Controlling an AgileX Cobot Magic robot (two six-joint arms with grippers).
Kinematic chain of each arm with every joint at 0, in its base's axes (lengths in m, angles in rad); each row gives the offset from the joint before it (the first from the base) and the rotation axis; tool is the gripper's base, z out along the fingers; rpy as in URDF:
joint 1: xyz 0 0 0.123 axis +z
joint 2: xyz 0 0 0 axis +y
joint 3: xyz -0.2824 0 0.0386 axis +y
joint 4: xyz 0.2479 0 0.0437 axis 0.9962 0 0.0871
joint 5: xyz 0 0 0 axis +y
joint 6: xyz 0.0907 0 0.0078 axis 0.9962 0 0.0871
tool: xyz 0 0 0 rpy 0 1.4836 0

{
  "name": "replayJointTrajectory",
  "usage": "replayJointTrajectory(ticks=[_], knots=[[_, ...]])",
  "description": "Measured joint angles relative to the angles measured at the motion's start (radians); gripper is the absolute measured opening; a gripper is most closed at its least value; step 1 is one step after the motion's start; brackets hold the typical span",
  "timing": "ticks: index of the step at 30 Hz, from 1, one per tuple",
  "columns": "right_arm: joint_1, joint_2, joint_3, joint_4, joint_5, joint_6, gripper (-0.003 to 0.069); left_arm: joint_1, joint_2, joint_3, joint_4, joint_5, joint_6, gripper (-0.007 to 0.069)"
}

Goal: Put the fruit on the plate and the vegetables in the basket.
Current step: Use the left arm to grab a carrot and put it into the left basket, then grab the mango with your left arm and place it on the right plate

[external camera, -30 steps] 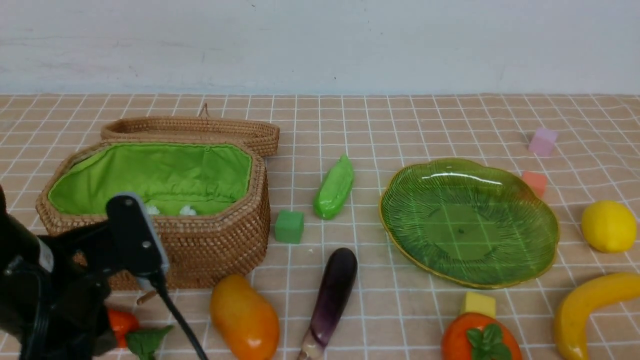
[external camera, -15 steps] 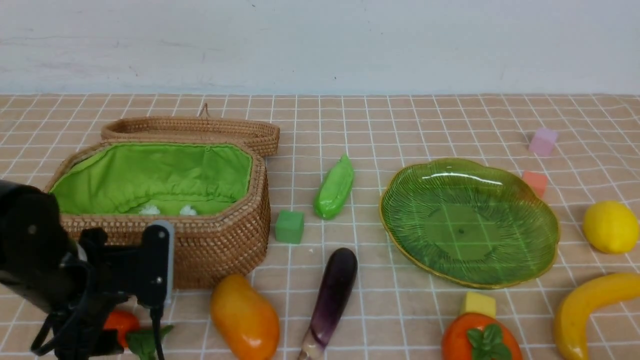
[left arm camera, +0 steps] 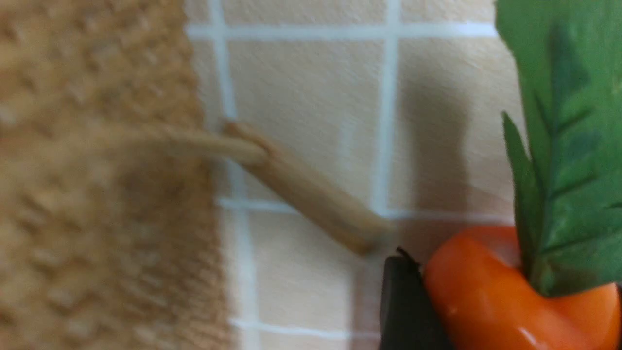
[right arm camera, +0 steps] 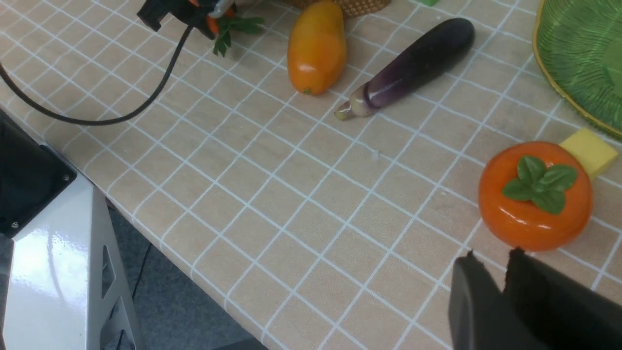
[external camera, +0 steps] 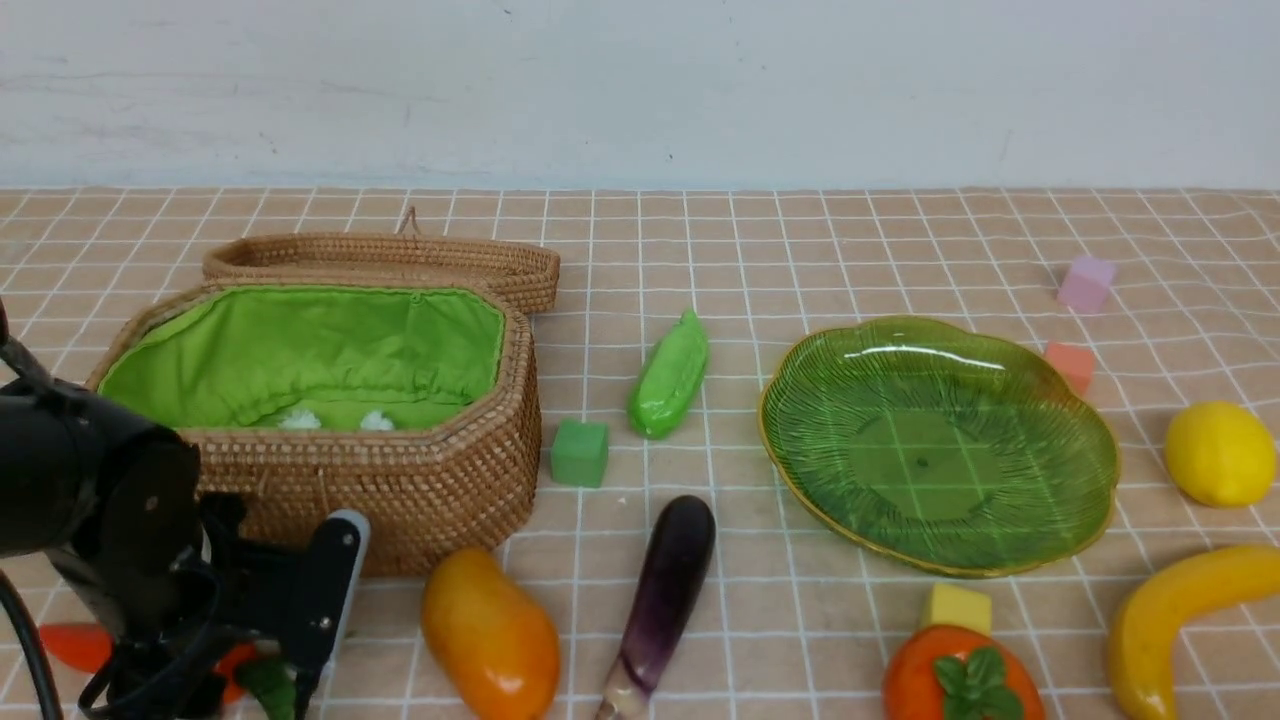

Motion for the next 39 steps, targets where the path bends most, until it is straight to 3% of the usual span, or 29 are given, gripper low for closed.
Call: replayJointTrajectory(ticks=[7, 12, 18, 26, 28, 33, 36, 39], knots=[[0.0, 0.0, 0.0, 0.039, -0.12, 0.0, 0.0125, -0.118, -0.289, -0.041, -0.034, 0.164, -0.202, 0.0367], [0.0, 0.0, 0.0, 0.099, -0.352, 0.0, 0.0127, -0.202, -0.451, -0.194, -0.005, 0.096, -0.308, 0.0367], [0.0, 0.0, 0.0, 0.176, -0.45, 0.0, 0.0129, -0.185, -0.334, -0.337, 0.045, -0.021, -0.359, 0.0367], [0.0, 0.001, 0.0, 0.186, -0.354, 0.0, 0.0132, -0.155, -0.08, -0.368, 0.117, -0.074, -0.376, 0.0371], [0.0, 0.001, 0.0, 0.186, -0.335, 0.0, 0.0133, -0.154, -0.069, -0.368, 0.126, -0.096, -0.402, 0.0407], [0.0, 0.001, 0.0, 0.186, -0.336, 0.0, 0.0135, -0.154, -0.112, -0.37, 0.131, -0.119, -0.508, 0.0596], [0.0, 0.001, 0.0, 0.186, -0.341, 0.0, 0.0136, -0.154, -0.16, -0.37, 0.125, -0.076, -0.562, 0.0638], [0.0, 0.001, 0.0, 0.186, -0.341, -0.014, 0.0138, -0.154, -0.228, -0.372, 0.039, 0.001, -0.632, 0.0632]])
